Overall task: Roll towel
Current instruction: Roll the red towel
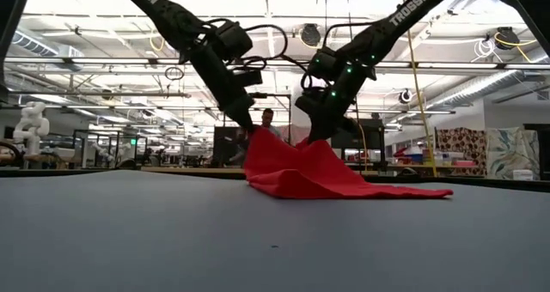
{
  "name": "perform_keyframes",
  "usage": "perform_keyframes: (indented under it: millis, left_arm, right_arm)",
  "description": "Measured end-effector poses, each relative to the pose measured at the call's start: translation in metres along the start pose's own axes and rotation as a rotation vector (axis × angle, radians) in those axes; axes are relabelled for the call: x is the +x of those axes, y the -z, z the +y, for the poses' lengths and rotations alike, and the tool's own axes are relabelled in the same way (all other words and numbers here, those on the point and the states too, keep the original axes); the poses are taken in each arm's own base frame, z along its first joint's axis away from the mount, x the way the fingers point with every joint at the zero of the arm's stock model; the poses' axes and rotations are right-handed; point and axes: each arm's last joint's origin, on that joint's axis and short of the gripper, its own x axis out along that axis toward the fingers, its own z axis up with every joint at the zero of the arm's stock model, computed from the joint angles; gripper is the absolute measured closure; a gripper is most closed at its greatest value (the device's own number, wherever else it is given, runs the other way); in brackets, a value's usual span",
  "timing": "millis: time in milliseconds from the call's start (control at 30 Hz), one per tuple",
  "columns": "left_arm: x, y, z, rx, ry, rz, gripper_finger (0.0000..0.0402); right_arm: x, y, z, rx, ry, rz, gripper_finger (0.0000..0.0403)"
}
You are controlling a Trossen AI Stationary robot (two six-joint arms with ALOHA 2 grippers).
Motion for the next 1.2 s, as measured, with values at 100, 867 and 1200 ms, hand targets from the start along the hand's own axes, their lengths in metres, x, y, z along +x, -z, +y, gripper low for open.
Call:
perform_keyframes:
  millis: [100, 867, 1200]
  left_arm:
    - [0.001, 0.003, 0.01, -0.143, 0.046, -0.015, 0.0363]
    - [0.001, -0.007, -0.069, -0.572, 0.411, 0.111, 0.0198]
    - [0.03, 0.018, -0.134, -0.51, 0.453, 0.297, 0.023]
  right_arm:
    - [0.0, -0.001, -0.003, 0.005, 0.021, -0.006, 0.0403]
    - [0.0, -0.001, -0.007, 0.04, 0.076, -0.014, 0.0403]
    - [-0.002, 0.008, -0.01, 0.022, 0.022, 0.098, 0.0381]
